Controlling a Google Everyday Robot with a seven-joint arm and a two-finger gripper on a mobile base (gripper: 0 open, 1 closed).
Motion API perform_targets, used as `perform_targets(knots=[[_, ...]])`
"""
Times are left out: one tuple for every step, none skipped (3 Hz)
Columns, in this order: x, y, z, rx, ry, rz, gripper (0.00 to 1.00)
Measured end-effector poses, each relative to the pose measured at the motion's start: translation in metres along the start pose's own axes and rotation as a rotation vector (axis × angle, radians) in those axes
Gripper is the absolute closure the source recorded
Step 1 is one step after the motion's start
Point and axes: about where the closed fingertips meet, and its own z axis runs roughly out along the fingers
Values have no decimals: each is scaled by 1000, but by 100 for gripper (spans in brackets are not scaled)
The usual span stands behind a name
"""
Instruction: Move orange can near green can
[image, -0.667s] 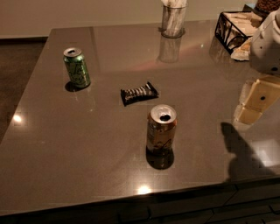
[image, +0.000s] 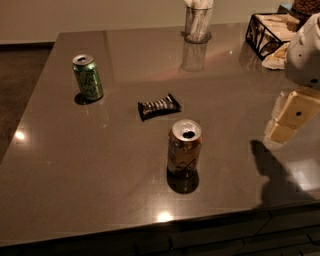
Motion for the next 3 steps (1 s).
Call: perform_targets(knots=[[-10, 6, 8, -25, -78, -3, 0], [-23, 17, 18, -83, -170, -4, 0], [-37, 31, 27, -126, -247, -30, 0]])
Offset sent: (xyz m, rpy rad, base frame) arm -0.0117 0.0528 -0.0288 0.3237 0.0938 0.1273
